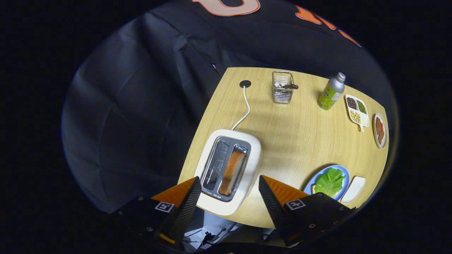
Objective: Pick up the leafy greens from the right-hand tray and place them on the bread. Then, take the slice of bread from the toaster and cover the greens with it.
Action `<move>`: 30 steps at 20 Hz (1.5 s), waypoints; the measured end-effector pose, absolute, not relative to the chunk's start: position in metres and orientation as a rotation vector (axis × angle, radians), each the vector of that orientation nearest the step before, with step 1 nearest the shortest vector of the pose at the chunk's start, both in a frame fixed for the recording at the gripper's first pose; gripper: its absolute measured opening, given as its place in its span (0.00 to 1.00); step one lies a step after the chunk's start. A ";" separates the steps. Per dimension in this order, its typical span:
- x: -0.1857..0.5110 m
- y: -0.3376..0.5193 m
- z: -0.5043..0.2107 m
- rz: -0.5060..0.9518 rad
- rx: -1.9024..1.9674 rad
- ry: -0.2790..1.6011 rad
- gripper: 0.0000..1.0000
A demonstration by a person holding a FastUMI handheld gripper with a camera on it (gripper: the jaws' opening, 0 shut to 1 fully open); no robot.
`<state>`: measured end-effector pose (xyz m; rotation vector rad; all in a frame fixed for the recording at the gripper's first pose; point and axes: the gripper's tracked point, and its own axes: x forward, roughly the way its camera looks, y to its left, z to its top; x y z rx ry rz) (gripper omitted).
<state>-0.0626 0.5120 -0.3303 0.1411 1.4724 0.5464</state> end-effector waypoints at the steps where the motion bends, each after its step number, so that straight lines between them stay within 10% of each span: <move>1: -0.061 0.517 -0.333 0.545 0.131 1.480 0.98; 13: -0.050 0.528 -0.383 0.429 0.009 1.551 0.67; 21: -0.060 0.530 -0.392 0.397 0.064 1.602 0.18; 30: -0.058 0.502 -0.335 0.566 0.255 1.519 0.14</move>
